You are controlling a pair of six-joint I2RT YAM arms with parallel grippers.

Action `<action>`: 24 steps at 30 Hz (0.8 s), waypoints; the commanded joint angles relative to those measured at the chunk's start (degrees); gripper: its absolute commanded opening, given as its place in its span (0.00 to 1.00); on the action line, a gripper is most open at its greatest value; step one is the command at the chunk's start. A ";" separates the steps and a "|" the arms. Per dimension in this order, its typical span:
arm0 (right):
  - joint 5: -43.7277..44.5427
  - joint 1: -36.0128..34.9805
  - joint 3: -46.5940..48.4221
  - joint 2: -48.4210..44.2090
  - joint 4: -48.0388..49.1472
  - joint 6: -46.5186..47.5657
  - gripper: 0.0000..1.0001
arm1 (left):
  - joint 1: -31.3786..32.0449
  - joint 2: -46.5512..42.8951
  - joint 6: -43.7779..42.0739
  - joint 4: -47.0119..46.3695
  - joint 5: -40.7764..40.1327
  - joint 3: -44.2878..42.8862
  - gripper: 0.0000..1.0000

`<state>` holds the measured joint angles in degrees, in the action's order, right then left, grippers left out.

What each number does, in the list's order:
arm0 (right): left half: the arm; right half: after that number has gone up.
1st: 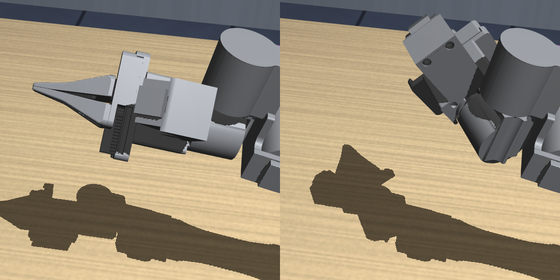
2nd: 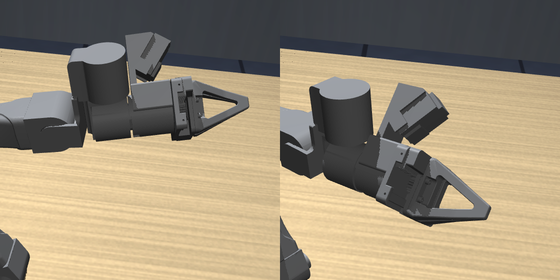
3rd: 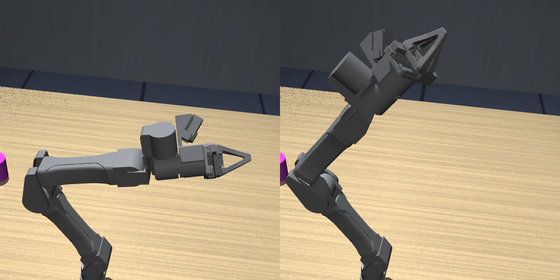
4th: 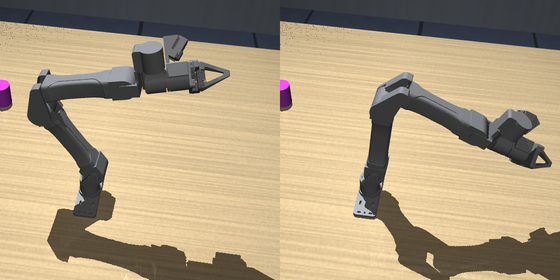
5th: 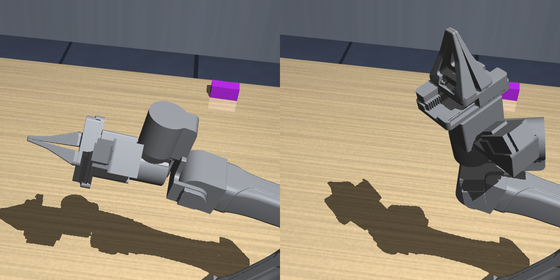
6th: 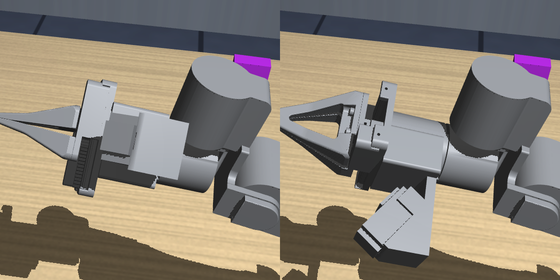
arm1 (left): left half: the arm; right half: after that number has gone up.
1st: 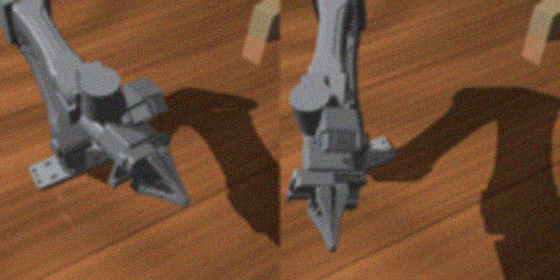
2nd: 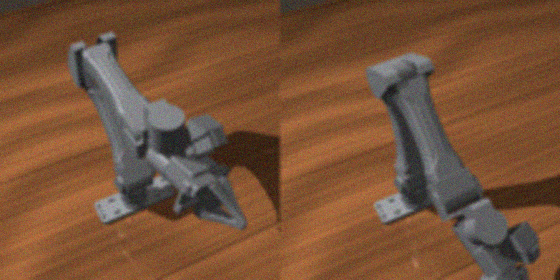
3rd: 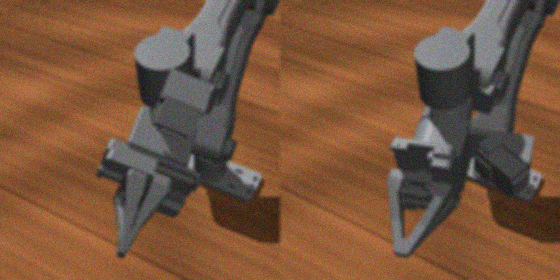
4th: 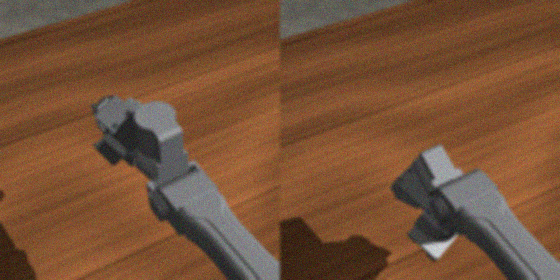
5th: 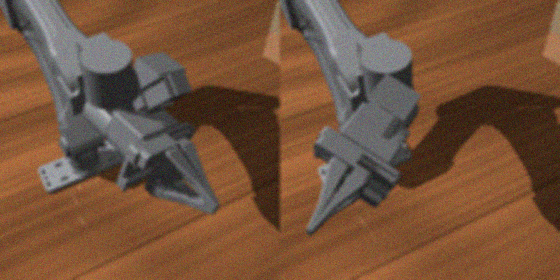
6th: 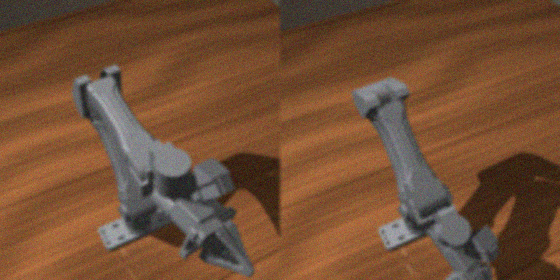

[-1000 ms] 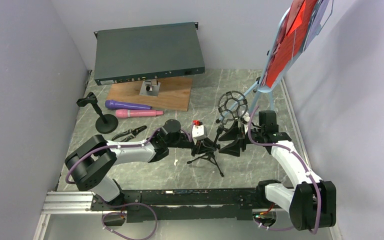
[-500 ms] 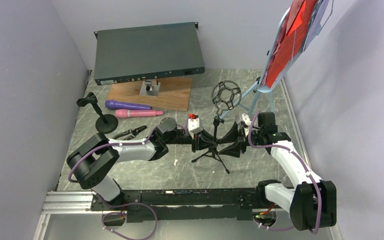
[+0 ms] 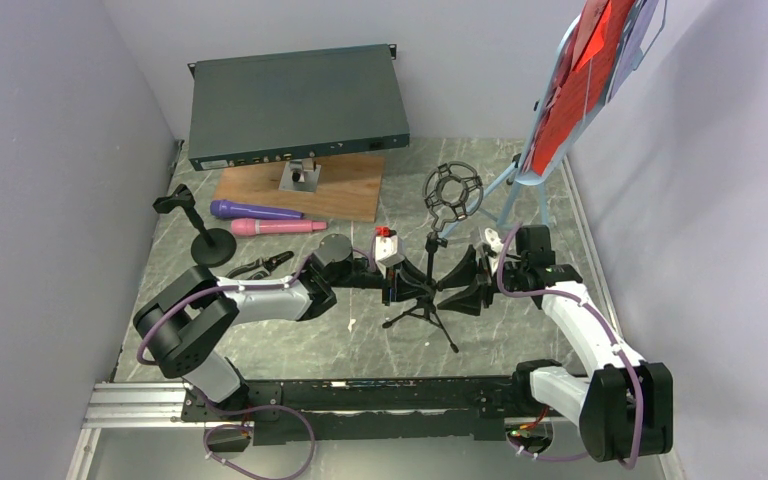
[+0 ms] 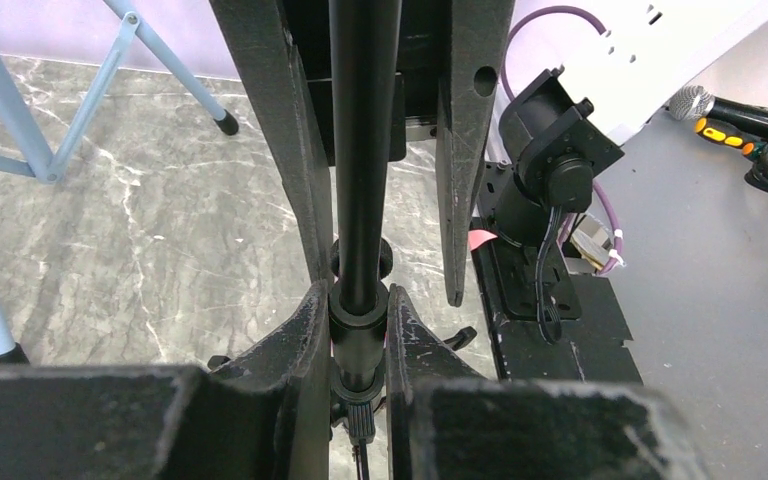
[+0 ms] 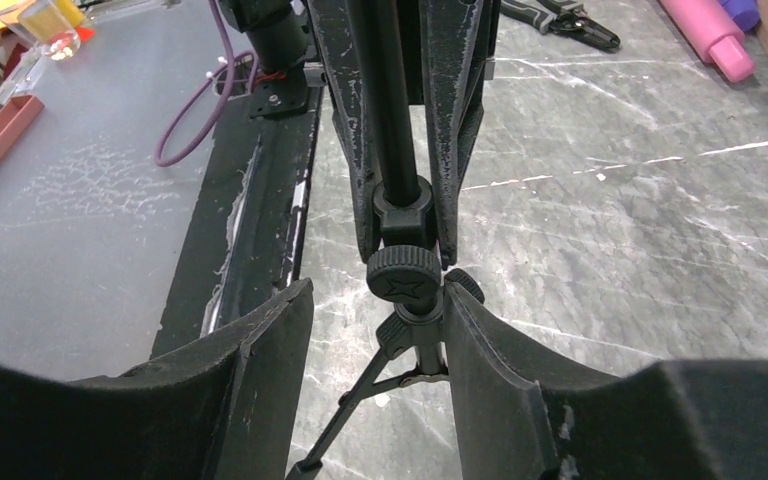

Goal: Pack up the instrument practice props
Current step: Unscrew the knob on the microphone stand.

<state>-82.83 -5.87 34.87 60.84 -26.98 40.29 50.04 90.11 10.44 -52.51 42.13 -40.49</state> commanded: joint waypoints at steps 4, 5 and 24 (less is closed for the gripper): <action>-0.78 0.98 1.07 -1.97 4.66 -2.61 0.55 | -0.12 -0.02 1.85 -7.39 2.68 -0.54 0.00; -0.65 1.06 1.00 -2.10 5.37 -3.27 0.56 | -0.19 0.10 2.04 -7.49 2.83 -0.55 0.00; -0.51 1.09 2.09 -3.00 1.09 0.94 0.01 | -0.92 0.83 6.58 -8.63 0.96 -0.40 0.00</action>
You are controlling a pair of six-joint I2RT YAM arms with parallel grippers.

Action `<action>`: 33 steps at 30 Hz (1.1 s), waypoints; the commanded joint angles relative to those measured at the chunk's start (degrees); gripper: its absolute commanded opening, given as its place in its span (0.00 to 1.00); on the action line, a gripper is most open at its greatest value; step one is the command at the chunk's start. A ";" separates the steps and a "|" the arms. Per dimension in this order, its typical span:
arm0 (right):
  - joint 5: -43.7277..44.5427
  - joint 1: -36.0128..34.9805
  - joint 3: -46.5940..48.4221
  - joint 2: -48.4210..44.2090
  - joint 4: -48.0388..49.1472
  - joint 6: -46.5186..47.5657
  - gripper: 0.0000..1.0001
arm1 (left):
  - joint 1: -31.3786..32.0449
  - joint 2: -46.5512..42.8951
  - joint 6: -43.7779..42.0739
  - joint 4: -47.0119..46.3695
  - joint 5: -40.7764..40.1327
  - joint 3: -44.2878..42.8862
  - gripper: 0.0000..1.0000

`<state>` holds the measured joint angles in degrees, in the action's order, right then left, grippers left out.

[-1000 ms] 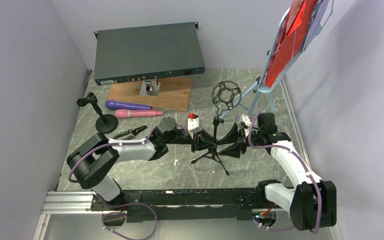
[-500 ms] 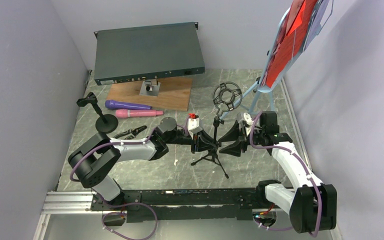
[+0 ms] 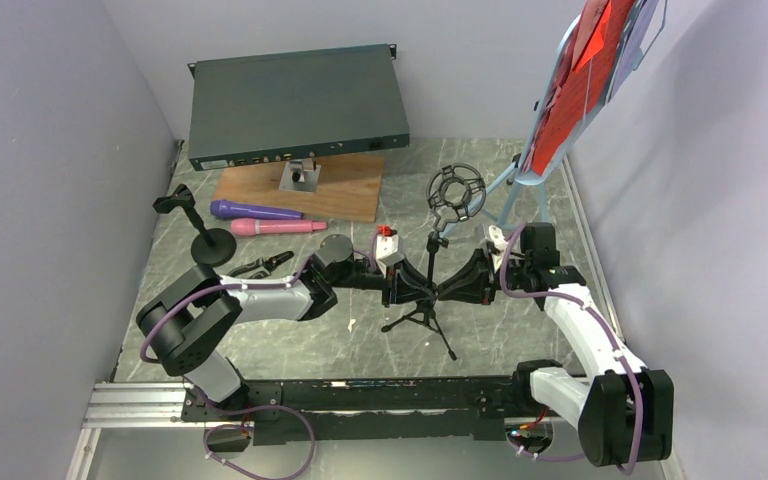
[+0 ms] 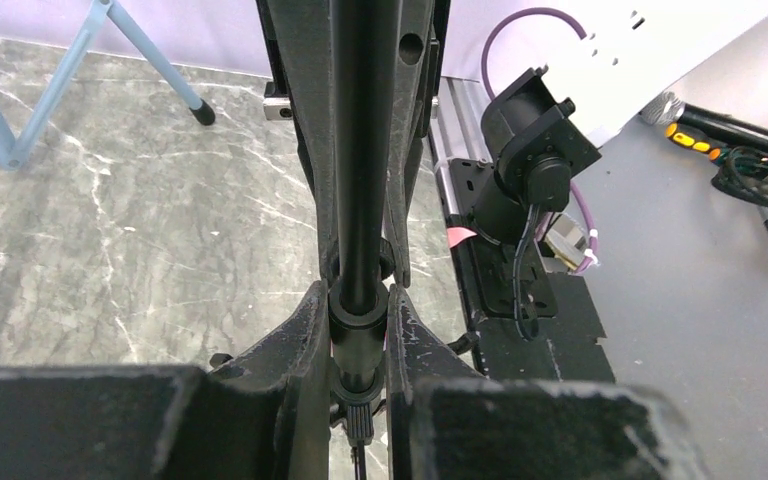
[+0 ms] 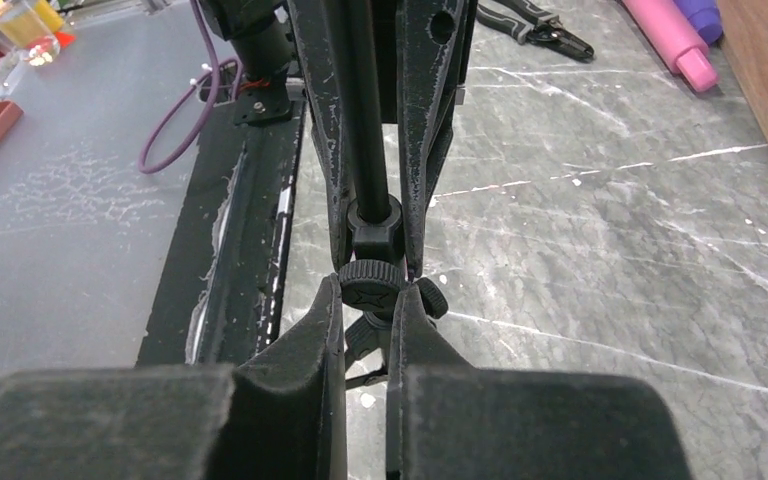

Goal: Pack up the instrument practice props
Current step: Unscrew the knob on the microphone stand.

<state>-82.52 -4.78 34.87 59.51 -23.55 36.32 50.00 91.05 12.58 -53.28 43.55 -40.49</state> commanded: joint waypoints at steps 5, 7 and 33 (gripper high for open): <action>3.04 0.02 4.00 -3.67 -13.17 19.55 0.00 | -3.01 2.07 23.33 -14.76 -1.39 0.56 0.00; 4.32 -0.05 4.25 -4.35 -15.38 24.01 0.00 | -2.91 3.96 31.26 -19.38 -2.08 0.71 0.00; -3.69 0.35 4.60 -2.95 -5.46 1.98 0.69 | -0.37 -8.59 7.87 8.07 -13.08 -2.22 0.00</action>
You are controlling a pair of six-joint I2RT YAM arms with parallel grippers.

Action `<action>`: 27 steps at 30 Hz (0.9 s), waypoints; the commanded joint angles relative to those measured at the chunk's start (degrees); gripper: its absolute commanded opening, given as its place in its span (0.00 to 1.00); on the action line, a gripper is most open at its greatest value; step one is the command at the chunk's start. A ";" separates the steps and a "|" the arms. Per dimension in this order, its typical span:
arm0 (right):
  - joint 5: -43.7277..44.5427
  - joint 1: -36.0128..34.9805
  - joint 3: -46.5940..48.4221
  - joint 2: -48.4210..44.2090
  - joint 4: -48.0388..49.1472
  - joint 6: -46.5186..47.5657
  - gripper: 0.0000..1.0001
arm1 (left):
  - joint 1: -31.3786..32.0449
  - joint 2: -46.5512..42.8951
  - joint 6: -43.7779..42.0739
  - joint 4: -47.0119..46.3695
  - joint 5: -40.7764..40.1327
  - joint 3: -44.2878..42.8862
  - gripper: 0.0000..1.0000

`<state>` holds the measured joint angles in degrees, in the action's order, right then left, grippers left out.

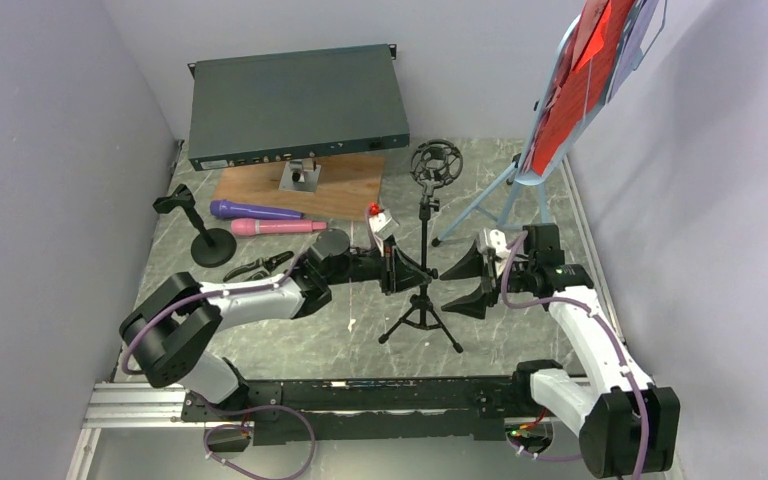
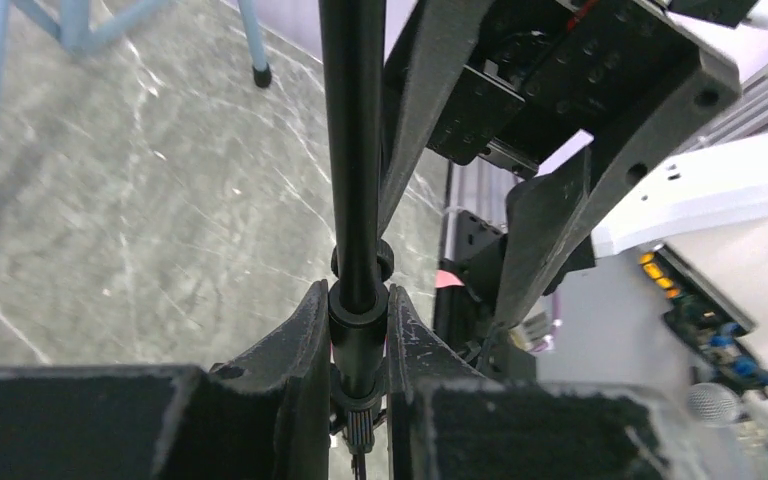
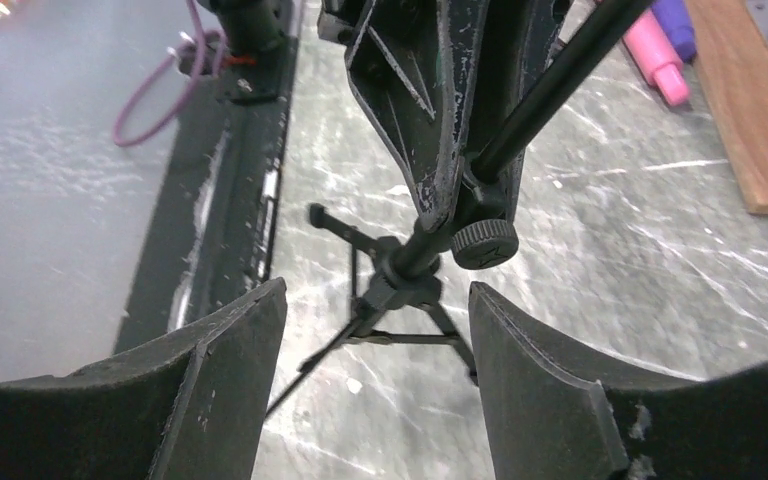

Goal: Pack up the instrument practice props
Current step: Unscrew the knob on the microphone stand.

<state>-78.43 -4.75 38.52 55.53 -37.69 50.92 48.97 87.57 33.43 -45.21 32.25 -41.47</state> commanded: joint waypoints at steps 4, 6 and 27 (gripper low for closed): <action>-12.87 0.94 -1.12 2.53 19.90 -26.48 0.69 | 2.27 -6.71 -20.76 -3.39 -0.88 1.10 0.00; -13.77 0.95 -0.80 3.47 19.74 -27.11 0.69 | 3.16 -6.88 -22.89 -5.88 -0.56 2.37 0.00; -11.35 -0.38 -2.14 3.72 23.41 -31.54 0.55 | 6.75 -4.95 -29.56 -15.07 -4.20 4.21 0.00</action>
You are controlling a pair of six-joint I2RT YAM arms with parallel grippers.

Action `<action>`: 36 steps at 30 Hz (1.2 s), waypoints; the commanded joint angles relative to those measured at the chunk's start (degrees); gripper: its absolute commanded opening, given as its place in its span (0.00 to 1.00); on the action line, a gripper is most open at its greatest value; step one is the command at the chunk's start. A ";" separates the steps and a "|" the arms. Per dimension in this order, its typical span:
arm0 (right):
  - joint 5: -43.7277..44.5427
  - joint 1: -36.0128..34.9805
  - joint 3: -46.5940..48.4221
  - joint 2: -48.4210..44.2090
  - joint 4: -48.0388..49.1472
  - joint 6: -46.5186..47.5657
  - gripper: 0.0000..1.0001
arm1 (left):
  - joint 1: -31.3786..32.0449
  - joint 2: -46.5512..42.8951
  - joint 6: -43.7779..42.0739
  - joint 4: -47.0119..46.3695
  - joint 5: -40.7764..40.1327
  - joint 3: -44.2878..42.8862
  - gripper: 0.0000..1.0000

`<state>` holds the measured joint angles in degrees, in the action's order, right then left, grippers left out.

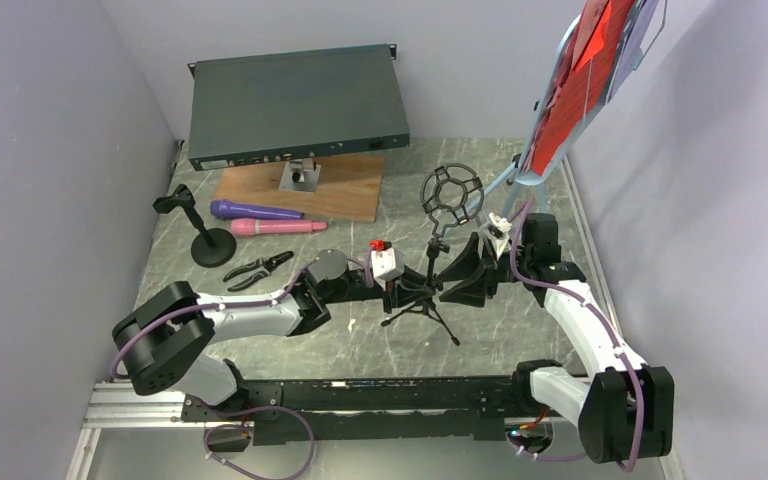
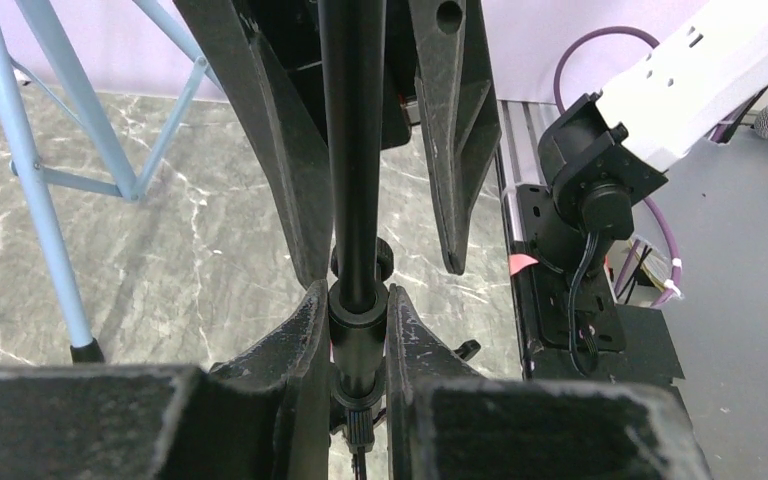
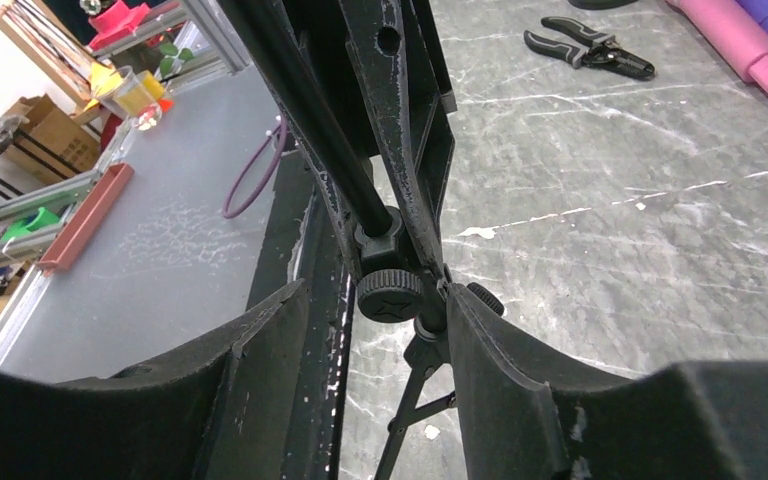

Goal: Pack up the instrument practice props
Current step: Unscrew the knob on the microphone stand.

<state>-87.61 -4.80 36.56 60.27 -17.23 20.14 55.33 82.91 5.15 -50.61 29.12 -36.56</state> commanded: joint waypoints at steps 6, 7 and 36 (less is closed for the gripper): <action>-3.49 -0.30 0.39 -1.36 1.07 1.86 0.43 | 0.44 -0.46 -1.28 -8.59 -0.69 -0.88 0.00; -3.71 -0.37 0.52 -1.42 0.37 2.97 0.42 | 0.42 -0.47 -1.28 -8.55 -0.77 -0.76 0.00; 8.57 -0.25 4.35 -6.30 -33.84 55.91 0.03 | -4.82 3.06 48.79 -11.90 -9.34 0.21 0.00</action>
<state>-79.42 -5.43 39.57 55.22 -47.05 72.60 55.48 85.12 45.67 -49.69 24.18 -36.45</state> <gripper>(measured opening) 0.209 0.203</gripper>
